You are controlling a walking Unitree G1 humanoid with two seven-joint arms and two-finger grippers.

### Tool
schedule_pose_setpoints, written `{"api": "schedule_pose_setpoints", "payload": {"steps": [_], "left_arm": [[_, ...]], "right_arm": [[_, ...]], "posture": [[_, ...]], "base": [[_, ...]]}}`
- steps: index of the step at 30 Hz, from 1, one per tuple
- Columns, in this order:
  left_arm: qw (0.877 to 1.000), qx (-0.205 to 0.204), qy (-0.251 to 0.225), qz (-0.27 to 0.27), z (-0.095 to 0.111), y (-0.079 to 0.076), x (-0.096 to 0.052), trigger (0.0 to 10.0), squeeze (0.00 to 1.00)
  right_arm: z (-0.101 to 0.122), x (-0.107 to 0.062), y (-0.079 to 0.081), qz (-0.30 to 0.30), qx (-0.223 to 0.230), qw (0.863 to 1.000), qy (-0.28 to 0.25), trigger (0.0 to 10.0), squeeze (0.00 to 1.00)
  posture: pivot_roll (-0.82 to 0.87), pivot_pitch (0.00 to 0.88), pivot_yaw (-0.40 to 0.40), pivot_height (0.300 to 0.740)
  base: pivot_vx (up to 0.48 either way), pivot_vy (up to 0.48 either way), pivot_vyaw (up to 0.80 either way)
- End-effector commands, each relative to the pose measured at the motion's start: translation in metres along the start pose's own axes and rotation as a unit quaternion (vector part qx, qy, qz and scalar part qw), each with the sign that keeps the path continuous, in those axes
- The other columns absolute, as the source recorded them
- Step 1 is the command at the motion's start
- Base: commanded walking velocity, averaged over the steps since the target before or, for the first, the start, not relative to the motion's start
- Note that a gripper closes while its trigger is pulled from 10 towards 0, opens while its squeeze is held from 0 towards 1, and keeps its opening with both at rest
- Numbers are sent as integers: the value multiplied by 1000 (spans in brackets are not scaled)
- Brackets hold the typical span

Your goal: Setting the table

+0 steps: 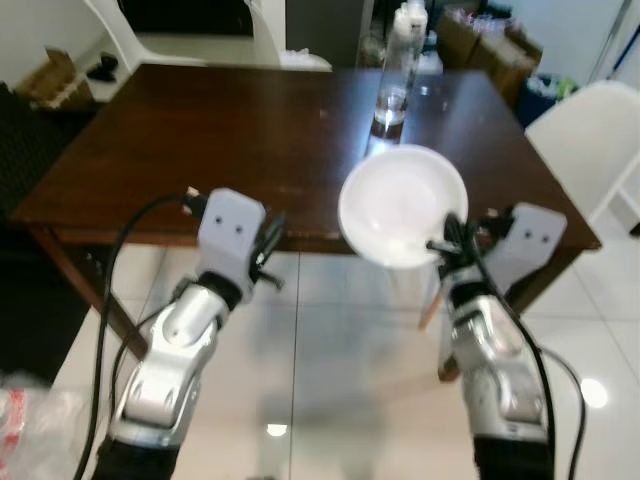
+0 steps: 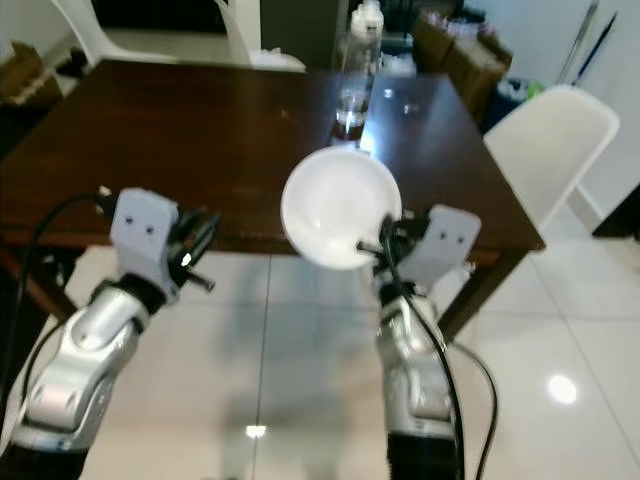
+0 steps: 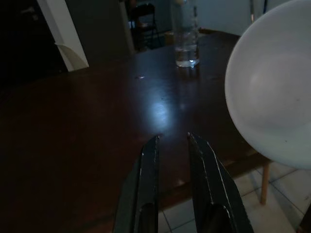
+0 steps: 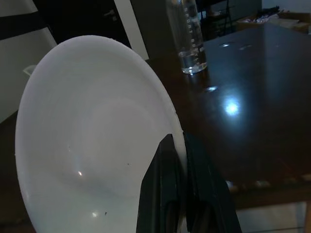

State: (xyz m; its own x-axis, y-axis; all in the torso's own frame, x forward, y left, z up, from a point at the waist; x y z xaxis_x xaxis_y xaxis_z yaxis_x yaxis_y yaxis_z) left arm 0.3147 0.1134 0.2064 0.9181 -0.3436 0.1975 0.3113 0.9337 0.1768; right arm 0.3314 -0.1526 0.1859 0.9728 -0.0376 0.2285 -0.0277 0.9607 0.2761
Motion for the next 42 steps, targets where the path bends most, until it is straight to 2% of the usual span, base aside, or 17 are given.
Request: {"api": "schedule_pose_setpoints", "payload": {"steps": [1, 18, 24, 25, 29, 31, 32, 34, 35, 36, 38, 40, 42], "left_arm": [[1000, 1, 2, -8, -1, -4, 0, 10000, 0], [1000, 2, 4, -9, -1, -4, 0, 10000, 0], [1000, 5, 5, -12, -2, -4, -1, 10000, 0], [1000, 7, 7, -25, -1, -3, -4, 10000, 0], [998, 6, 15, -56, -1, -2, -12, 10000, 0], [994, 8, 23, -103, 3, 4, -25, 10000, 0], [994, 8, 23, -103, 3, 4, -25, 10000, 0], [986, 29, 38, -158, 9, 14, -41, 10000, 0], [986, 29, 38, -158, 9, 14, -41, 10000, 0], [982, 42, 45, -181, 13, 21, -48, 10000, 0], [981, 43, 46, -184, 14, 22, -49, 10000, 0], [978, 69, 49, -193, 20, 36, -50, 10000, 0], [977, 74, 50, -195, 23, 40, -51, 10000, 0]], "right_arm": [[2, -1, -5, -9, -1, 1000, -6, 10000, 0], [1, -2, -3, -2, 2, 1000, 0, 10000, 0], [-2, -2, 3, 46, 1, 998, 37, 10000, 0], [-6, -4, 6, 68, 17, 996, 62, 10000, 0], [-10, -11, 8, 102, 14, 991, 90, 10000, 0], [-11, -22, 6, 132, 25, 984, 120, 10000, 0], [-11, -22, 6, 132, 25, 984, 120, 10000, 0], [-4, -35, 1, 165, 67, 973, 149, 10000, 0], [-4, -35, 1, 165, 67, 973, 149, 10000, 0], [3, -39, -1, 184, 101, 964, 165, 10000, 0], [5, -39, -2, 187, 108, 962, 169, 10000, 0], [7, -36, -3, 184, 124, 957, 186, 10000, 0], [6, -36, -2, 188, 126, 954, 196, 10000, 0]], "posture": [[-16, 50, 67, 740], [-13, 58, 73, 740], [-12, 57, 74, 740], [-16, 59, 75, 740], [-17, 63, 73, 740], [-19, 68, 72, 740], [-19, 68, 72, 740], [-19, 71, 75, 740], [-19, 71, 75, 740], [-24, 71, 78, 740], [-24, 71, 78, 740], [-25, 71, 77, 740], [-25, 71, 77, 740]], "base": [[480, 0, 0], [480, 0, 0], [480, 0, 0], [480, 0, 0], [456, 0, 0], [405, 0, 0], [401, 0, 0], [142, 0, 0], [0, 0, 0], [0, 0, 0], [0, 0, 0], [0, 0, 0], [0, 0, 0]]}}
Point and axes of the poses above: a point about 5 cm out from each wrist's last joint towards the gripper, its own x axis pointing out of the wrist towards the gripper, its own z axis along the axis of the wrist's last joint, y = z × x, the point moved 2 cm from there along x, pointing out of the wrist towards the gripper, and after that the axes turned 1 degree about -x, right-handed, at the moved point
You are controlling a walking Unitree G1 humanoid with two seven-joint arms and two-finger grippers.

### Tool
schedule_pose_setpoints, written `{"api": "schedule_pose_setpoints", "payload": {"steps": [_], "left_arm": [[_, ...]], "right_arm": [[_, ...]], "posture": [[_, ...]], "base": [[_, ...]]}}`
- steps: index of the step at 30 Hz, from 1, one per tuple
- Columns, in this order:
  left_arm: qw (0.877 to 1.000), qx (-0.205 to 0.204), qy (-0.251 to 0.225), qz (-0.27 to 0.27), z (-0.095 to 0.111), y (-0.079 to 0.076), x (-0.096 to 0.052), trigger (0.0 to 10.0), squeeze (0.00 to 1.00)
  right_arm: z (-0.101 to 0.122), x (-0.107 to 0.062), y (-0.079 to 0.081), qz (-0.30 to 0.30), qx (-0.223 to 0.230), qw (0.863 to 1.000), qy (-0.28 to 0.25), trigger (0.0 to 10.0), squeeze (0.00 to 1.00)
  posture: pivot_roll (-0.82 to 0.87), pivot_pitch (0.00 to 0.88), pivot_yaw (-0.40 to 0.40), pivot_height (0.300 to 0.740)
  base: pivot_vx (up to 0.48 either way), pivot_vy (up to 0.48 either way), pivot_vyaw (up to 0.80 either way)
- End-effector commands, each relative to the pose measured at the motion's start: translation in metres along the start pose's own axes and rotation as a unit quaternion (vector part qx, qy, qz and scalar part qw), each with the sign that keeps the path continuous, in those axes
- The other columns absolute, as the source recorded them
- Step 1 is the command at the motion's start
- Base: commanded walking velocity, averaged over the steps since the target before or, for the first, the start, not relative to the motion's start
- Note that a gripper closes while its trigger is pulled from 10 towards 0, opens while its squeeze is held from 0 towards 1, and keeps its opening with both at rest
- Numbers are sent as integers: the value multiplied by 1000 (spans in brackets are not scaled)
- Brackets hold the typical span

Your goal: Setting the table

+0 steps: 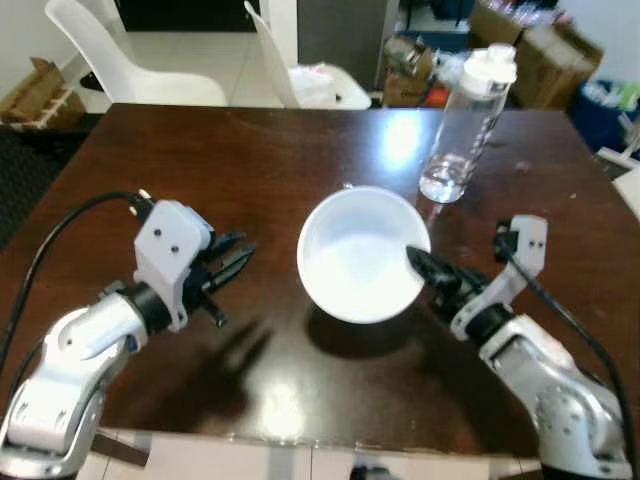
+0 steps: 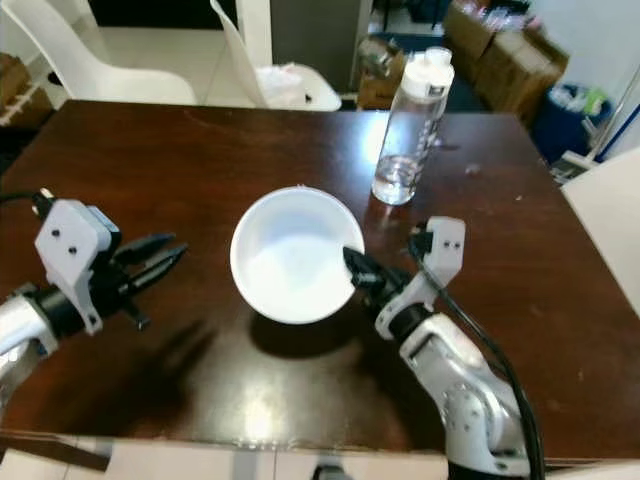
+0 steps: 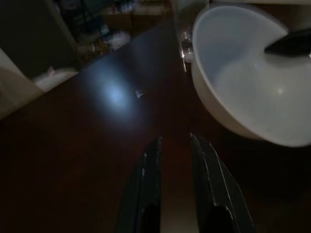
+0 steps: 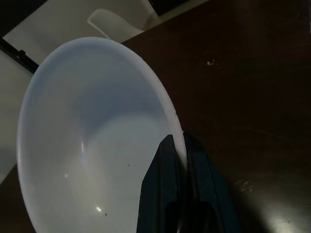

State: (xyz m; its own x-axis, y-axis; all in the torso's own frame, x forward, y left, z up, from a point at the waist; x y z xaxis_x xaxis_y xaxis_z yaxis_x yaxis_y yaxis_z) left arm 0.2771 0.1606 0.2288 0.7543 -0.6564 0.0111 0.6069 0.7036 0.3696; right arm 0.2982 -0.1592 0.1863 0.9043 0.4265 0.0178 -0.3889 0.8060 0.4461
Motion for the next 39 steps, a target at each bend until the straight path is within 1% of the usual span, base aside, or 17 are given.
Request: {"api": "schedule_pose_setpoints", "payload": {"steps": [1, 4, 5, 6, 9, 12, 17, 20, 22, 27, 32, 33, 34, 35, 37, 38, 39], "left_arm": [[1000, -1, 11, -4, -2, 5, -8, 10000, 0], [1000, 8, 19, -14, 2, 11, -15, 10000, 0], [999, 18, 31, -28, 5, 15, -23, 10000, 0], [999, 21, 36, -34, 5, 15, -26, 10000, 0], [997, 23, 45, -49, 3, 12, -29, 10000, 0], [997, 21, 48, -64, 3, 6, -32, 10000, 0], [996, 21, 46, -67, 9, 9, -36, 10000, 0], [995, 23, 52, -76, 16, 15, -45, 10000, 0], [995, 29, 57, -78, 17, 16, -48, 10000, 0], [995, 29, 59, -79, 16, 14, -49, 10000, 0], [994, 25, 60, -84, 15, 9, -47, 10000, 0], [994, 23, 61, -86, 15, 8, -47, 10000, 0], [994, 22, 61, -87, 15, 7, -47, 10000, 0], [994, 21, 62, -88, 14, 7, -47, 10000, 0], [994, 19, 62, -90, 14, 6, -47, 10000, 0], [994, 19, 62, -90, 14, 6, -47, 10000, 0], [994, 18, 62, -90, 13, 5, -46, 10000, 0]], "right_arm": [[-6, 0, 5, 10, 14, 1000, 23, 10000, 0], [-9, 1, 12, 30, 33, 998, 41, 10000, 0], [-16, 0, 22, 55, 50, 994, 76, 10000, 0], [-20, 0, 26, 62, 61, 992, 91, 10000, 0], [-29, 2, 33, 77, 93, 986, 118, 10000, 0], [-37, 10, 35, 76, 125, 979, 141, 10000, 0], [-48, 18, 35, 68, 127, 975, 171, 10000, 0], [-58, 23, 35, 59, 132, 967, 210, 10000, 0], [-61, 24, 38, 62, 129, 964, 222, 10000, 0], [-64, 24, 42, 72, 133, 960, 238, 10000, 0], [-75, 22, 45, 74, 133, 953, 263, 10000, 0], [-77, 21, 46, 75, 132, 951, 269, 10000, 59], [-79, 20, 47, 76, 131, 950, 273, 10000, 59], [-81, 20, 47, 75, 129, 949, 278, 10000, 255], [-84, 19, 46, 71, 129, 947, 285, 10000, 341], [-84, 19, 46, 70, 129, 947, 286, 10000, 341], [-85, 18, 46, 69, 129, 947, 286, 10000, 412]], "posture": [[-24, 71, 78, 740], [-17, 71, 74, 740], [-12, 71, 72, 740], [-10, 72, 71, 740], [-10, 72, 70, 740], [-3, 72, 65, 740], [9, 72, 58, 740], [20, 73, 50, 740], [24, 73, 46, 740], [32, 79, 39, 740], [36, 84, 34, 740], [37, 84, 31, 740], [37, 84, 31, 740], [36, 85, 29, 740], [36, 86, 28, 740], [36, 86, 28, 740], [35, 88, 28, 740]], "base": [[0, 0, 0], [0, 0, 0], [0, 0, 0], [0, 0, 0], [0, 0, 0], [0, 0, 0], [0, 0, 0], [0, 0, 0], [0, 0, 0], [0, 0, 0], [0, 0, 0], [0, 0, 0], [0, 0, 0], [0, 0, 0], [0, 0, 0], [0, 0, 0], [0, 0, 0]]}}
Point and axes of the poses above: a point about 5 cm out from each wrist's last joint towards the gripper, its own x axis pointing out of the wrist towards the gripper, its own z axis along the axis of the wrist's last joint, y = z × x, the point moved 2 cm from there along x, pointing out of the wrist towards the gripper, and after that the axes turned 1 degree about -x, right-handed, at the moved point
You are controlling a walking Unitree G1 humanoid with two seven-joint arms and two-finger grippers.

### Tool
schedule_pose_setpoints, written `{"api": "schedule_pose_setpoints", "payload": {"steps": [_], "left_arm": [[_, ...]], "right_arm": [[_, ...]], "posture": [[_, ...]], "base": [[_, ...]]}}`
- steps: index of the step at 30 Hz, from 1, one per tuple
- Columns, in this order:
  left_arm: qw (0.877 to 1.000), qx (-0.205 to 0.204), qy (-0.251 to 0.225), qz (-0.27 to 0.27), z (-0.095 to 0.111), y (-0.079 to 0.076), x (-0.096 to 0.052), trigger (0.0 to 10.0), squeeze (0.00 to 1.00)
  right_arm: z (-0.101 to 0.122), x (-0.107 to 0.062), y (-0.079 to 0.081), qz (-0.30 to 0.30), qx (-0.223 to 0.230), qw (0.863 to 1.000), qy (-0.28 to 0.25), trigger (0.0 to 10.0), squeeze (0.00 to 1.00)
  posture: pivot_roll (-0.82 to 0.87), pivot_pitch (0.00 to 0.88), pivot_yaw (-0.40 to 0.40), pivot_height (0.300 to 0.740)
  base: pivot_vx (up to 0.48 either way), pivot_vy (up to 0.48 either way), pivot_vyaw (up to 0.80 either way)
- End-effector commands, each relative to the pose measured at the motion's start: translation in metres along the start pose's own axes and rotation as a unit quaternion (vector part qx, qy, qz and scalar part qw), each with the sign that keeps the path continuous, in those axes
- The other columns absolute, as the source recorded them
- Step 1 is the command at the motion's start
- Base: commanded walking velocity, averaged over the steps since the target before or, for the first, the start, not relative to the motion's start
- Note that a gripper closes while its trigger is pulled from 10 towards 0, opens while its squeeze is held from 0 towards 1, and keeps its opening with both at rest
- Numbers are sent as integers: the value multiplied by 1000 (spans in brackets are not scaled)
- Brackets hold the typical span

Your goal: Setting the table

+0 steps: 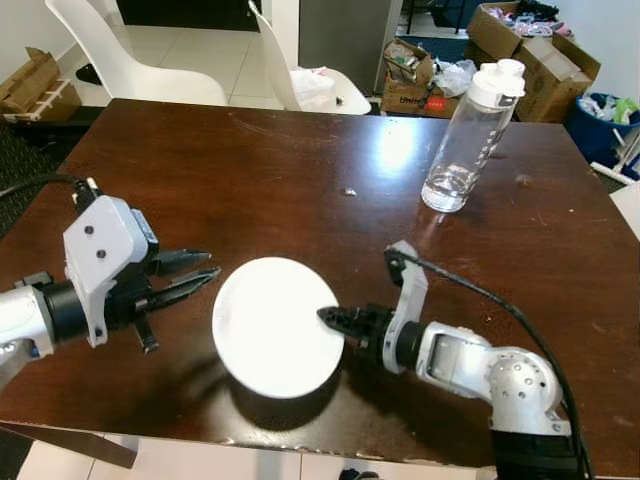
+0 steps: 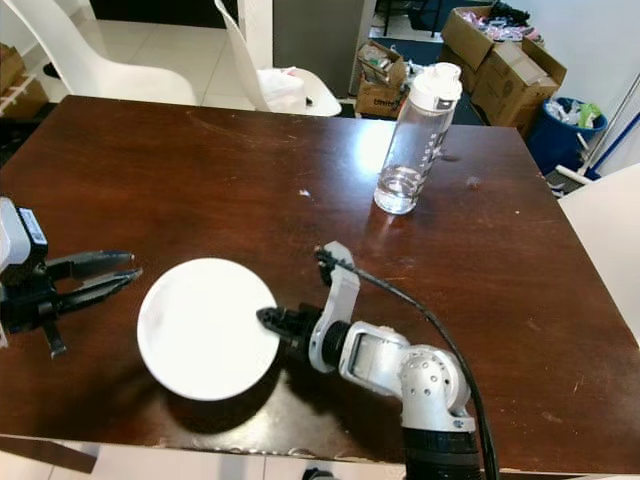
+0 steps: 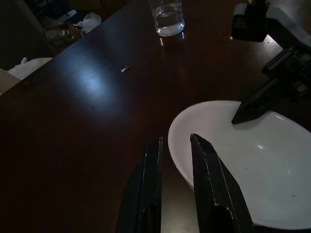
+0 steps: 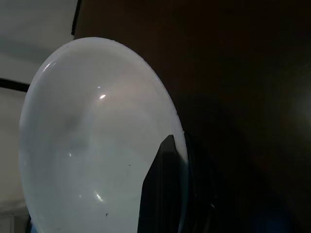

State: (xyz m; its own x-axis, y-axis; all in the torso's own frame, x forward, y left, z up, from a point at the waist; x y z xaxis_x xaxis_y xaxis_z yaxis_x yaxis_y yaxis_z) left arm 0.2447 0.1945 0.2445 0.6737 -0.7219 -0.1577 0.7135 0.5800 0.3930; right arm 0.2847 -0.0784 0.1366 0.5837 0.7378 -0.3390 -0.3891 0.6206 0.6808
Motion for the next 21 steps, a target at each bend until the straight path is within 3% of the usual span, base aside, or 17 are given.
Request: {"api": "schedule_pose_setpoints", "payload": {"steps": [1, 3, 4, 7, 8, 15, 16, 17, 18, 19, 21], "left_arm": [[1000, -2, 3, -11, -1, -6, 1, 10000, 0], [1000, -3, 3, -12, -1, -7, 2, 10000, 0], [1000, -4, 3, -13, -2, -8, 2, 10000, 0], [1000, -5, 3, -13, -2, -8, 2, 10000, 0], [1000, -5, 2, -13, -2, -8, 3, 10000, 0], [1000, -7, 0, -15, -3, -9, 4, 10000, 0], [1000, -8, -1, -16, -3, -10, 5, 10000, 0], [1000, -10, -1, -17, -4, -11, 5, 10000, 0], [1000, -10, -1, -17, -4, -11, 5, 10000, 0], [1000, -11, -2, -17, -4, -11, 6, 10000, 0], [1000, -19, -5, -12, -6, -11, 7, 10000, 0]], "right_arm": [[-6, -1, -4, -10, 5, 1000, 11, 10000, 565], [-7, -1, -4, -11, 6, 1000, 12, 10000, 588], [-8, -2, -4, -11, 8, 1000, 13, 10000, 914], [-9, -2, -4, -11, 8, 1000, 13, 10000, 914], [-9, -2, -5, -13, 9, 1000, 12, 10000, 1000], [0, -5, -6, -30, -2, 999, -15, 10000, 1000], [8, -9, -7, -46, -22, 998, -38, 10000, 843], [15, -13, -7, -59, -42, 996, -59, 10000, 86], [15, -13, -7, -59, -42, 996, -59, 10000, 86], [21, -17, -7, -67, -55, 994, -73, 10000, 0], [28, -27, -4, -81, -70, 990, -97, 10000, 0]], "posture": [[34, 89, 28, 740], [34, 89, 28, 740], [34, 89, 28, 740], [34, 89, 28, 740], [31, 90, 28, 740], [23, 91, 29, 740], [18, 91, 31, 740], [17, 91, 31, 740], [17, 91, 31, 740], [17, 91, 31, 740], [8, 90, 41, 740]], "base": [[0, 0, 0], [0, 0, 0], [0, 0, 0], [0, 0, 0], [0, 0, 0], [0, 0, 0], [0, 0, 0], [0, 0, 0], [0, 0, 0], [0, 0, 0], [0, 0, 0]]}}
Point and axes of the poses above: a point about 5 cm out from each wrist's last joint towards the gripper, its own x axis pointing out of the wrist towards the gripper, its own z axis along the axis of the wrist's last joint, y = z × x, the point moved 2 cm from there along x, pointing out of the wrist towards the gripper, and after that the axes turned 1 degree about -x, right-handed, at the moved point
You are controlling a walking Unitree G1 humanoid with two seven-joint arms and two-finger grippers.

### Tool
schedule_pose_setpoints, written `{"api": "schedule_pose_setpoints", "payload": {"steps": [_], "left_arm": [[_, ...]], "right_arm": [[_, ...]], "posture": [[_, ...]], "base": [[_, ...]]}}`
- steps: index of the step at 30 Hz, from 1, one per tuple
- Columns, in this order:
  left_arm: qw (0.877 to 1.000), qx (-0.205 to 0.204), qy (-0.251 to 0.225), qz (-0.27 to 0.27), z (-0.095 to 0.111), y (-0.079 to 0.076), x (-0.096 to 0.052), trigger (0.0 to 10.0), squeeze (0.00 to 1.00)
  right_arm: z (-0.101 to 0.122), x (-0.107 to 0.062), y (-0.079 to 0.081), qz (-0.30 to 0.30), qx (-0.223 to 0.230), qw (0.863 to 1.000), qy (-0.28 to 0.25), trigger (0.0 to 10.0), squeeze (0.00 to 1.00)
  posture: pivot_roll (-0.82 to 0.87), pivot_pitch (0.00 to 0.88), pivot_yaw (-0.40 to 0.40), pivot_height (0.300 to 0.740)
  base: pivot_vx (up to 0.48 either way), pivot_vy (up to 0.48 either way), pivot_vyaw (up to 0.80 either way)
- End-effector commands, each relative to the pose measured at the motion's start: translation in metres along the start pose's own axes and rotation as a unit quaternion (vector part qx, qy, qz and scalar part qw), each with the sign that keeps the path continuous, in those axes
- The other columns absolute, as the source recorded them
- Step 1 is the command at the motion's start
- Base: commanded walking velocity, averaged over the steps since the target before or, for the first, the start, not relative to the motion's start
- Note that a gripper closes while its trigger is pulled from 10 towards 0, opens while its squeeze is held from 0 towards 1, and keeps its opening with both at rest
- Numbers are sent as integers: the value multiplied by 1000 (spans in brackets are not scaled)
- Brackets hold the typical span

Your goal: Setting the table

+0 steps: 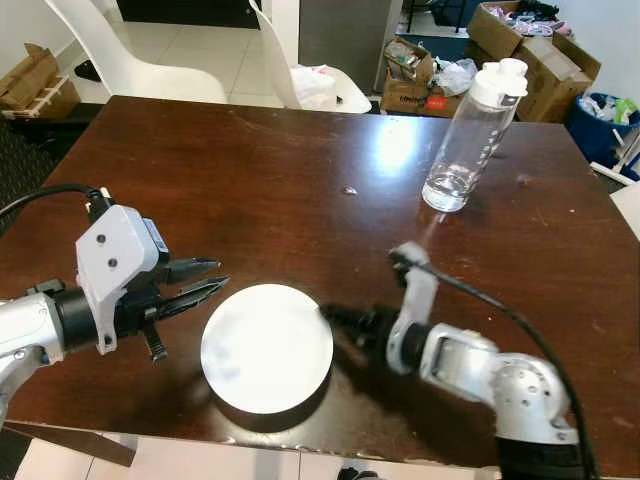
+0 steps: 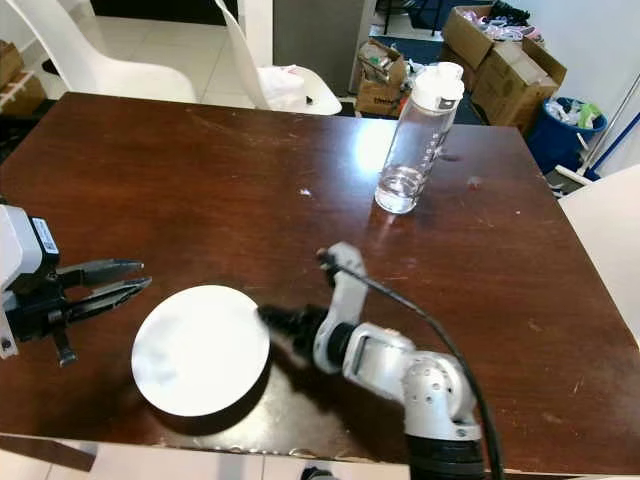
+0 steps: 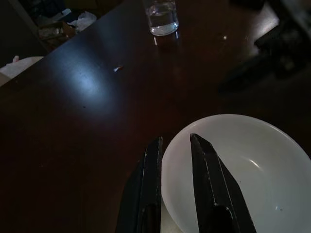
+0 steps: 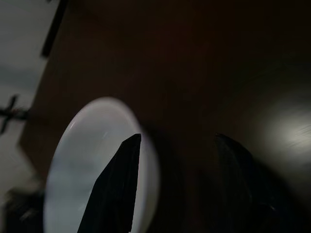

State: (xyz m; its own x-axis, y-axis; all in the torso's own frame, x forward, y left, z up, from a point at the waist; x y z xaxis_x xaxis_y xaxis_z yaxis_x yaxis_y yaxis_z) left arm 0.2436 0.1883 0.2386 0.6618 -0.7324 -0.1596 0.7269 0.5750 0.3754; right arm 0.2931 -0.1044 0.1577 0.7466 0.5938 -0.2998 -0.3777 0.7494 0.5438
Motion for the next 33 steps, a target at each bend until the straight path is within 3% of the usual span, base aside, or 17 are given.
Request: {"api": "schedule_pose_setpoints", "payload": {"steps": [1, 6, 9, 12, 14, 15, 16, 17, 21, 27, 29, 33], "left_arm": [[1000, -15, -5, -1, -3, -4, 3, 10000, 0], [997, -61, -32, 34, -7, -3, 14, 10000, 0], [988, -102, -59, 102, -10, 3, 26, 10000, 0], [973, -129, -75, 179, -15, 10, 39, 10000, 0], [963, -142, -72, 217, -21, 12, 45, 10000, 0], [963, -142, -72, 217, -21, 12, 45, 10000, 0], [958, -148, -63, 238, -27, 13, 48, 10000, 0], [956, -152, -61, 244, -29, 12, 49, 10000, 0], [955, -148, -54, 253, -32, 9, 52, 10000, 0], [937, -156, -42, 310, -43, 14, 50, 10000, 0], [930, -156, -42, 330, -45, 18, 50, 10000, 0], [929, -156, -46, 332, -44, 18, 54, 10000, 0]], "right_arm": [[4, -8, 0, -14, -8, 1000, -16, 10000, 0], [10, -23, 11, -20, -57, 996, -65, 10000, 0], [30, -33, 22, -35, -145, 976, -160, 10000, 0], [51, -38, 27, -97, -237, 931, -260, 10000, 0], [63, -40, 29, -143, -300, 891, -309, 10000, 0], [63, -40, 29, -143, -300, 891, -309, 10000, 0], [70, -41, 30, -173, -335, 861, -340, 10000, 0], [72, -41, 28, -183, -335, 856, -348, 10000, 0], [73, -41, 25, -194, -322, 853, -361, 10000, 0], [69, -36, 28, -169, -335, 844, -383, 10000, 0], [62, -30, 30, -148, -335, 850, -379, 10000, 0], [58, -25, 31, -137, -327, 857, -374, 10000, 0]], "posture": [[8, 90, 41, 740], [-5, 90, 54, 740], [-9, 91, 55, 740], [-12, 87, 60, 740], [-13, 81, 65, 740], [-13, 81, 65, 740], [-13, 78, 68, 740], [-13, 78, 68, 740], [-13, 74, 71, 740], [-19, 64, 68, 740], [-24, 59, 62, 740], [-28, 52, 58, 740]], "base": [[0, 0, 0], [0, 0, 0], [0, 0, 0], [0, 0, 0], [0, 0, 0], [0, 0, 0], [0, 0, 0], [0, 0, 0], [0, 0, 0], [0, 0, 0], [0, 0, 0], [0, 0, 0]]}}
Point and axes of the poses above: a point about 5 cm out from each wrist's last joint towards the gripper, its own x axis pointing out of the wrist towards the gripper, its own z axis along the axis of the wrist's last joint, y = z × x, the point moved 2 cm from there along x, pointing out of the wrist towards the gripper, and after that the axes turned 1 degree about -x, right-handed, at the moved point
